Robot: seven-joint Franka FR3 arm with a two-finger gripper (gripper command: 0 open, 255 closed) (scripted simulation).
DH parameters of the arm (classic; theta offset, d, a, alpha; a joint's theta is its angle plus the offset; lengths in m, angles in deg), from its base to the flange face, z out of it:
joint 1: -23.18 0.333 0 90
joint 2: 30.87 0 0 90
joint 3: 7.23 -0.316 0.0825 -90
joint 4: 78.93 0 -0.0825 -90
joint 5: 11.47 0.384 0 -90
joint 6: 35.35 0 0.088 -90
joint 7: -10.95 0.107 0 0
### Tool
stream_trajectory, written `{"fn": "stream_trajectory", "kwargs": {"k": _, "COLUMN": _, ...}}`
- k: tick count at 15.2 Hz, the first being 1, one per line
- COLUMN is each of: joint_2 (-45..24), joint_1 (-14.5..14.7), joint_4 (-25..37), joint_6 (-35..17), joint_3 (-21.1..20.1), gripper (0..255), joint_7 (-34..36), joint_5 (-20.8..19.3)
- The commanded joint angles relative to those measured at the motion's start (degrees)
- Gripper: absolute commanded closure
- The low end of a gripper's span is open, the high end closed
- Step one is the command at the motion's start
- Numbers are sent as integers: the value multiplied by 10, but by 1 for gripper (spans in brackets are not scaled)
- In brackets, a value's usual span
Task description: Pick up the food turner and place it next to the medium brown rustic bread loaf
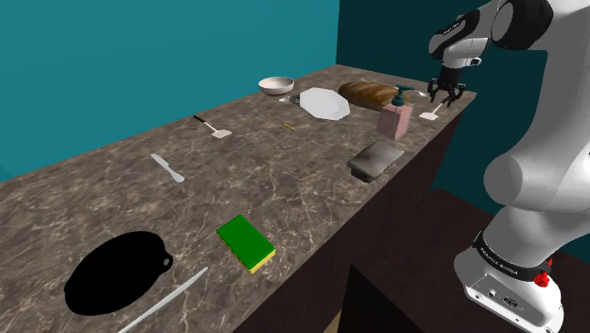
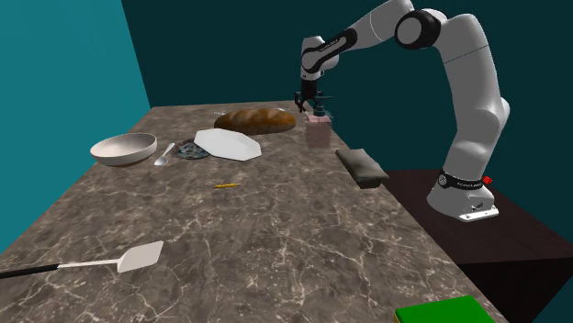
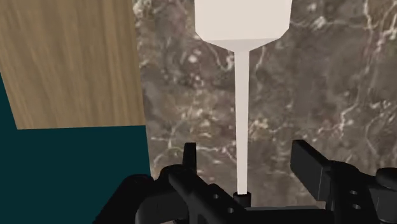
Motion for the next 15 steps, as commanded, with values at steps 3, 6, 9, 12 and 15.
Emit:
{"fn": "stream_trajectory", "kwargs": {"k": 3, "joint_2": 0, "joint_1": 0, "joint_4": 0, "joint_6": 0, "joint_3": 0, "gripper": 0, "joint_7": 0, "joint_5": 0}}
{"fn": "stream_trajectory", "kwargs": {"k": 6, "joint_2": 17, "joint_1": 1, "joint_4": 13, "joint_6": 30, "joint_3": 0, "gripper": 0, "joint_7": 1, "joint_5": -1}}
{"fn": "stream_trajectory", "kwargs": {"k": 9, "joint_2": 29, "joint_1": 2, "joint_4": 28, "joint_6": 58, "joint_3": 1, "gripper": 0, "joint_7": 1, "joint_5": -2}}
{"fn": "stream_trajectory", "kwargs": {"k": 12, "joint_2": 29, "joint_1": 2, "joint_4": 28, "joint_6": 58, "joint_3": 1, "gripper": 0, "joint_7": 1, "joint_5": -2}}
{"fn": "stream_trajectory", "kwargs": {"k": 15, "joint_2": 29, "joint_1": 2, "joint_4": 28, "joint_6": 58, "joint_3": 1, "gripper": 0, "joint_7": 1, "joint_5": -2}}
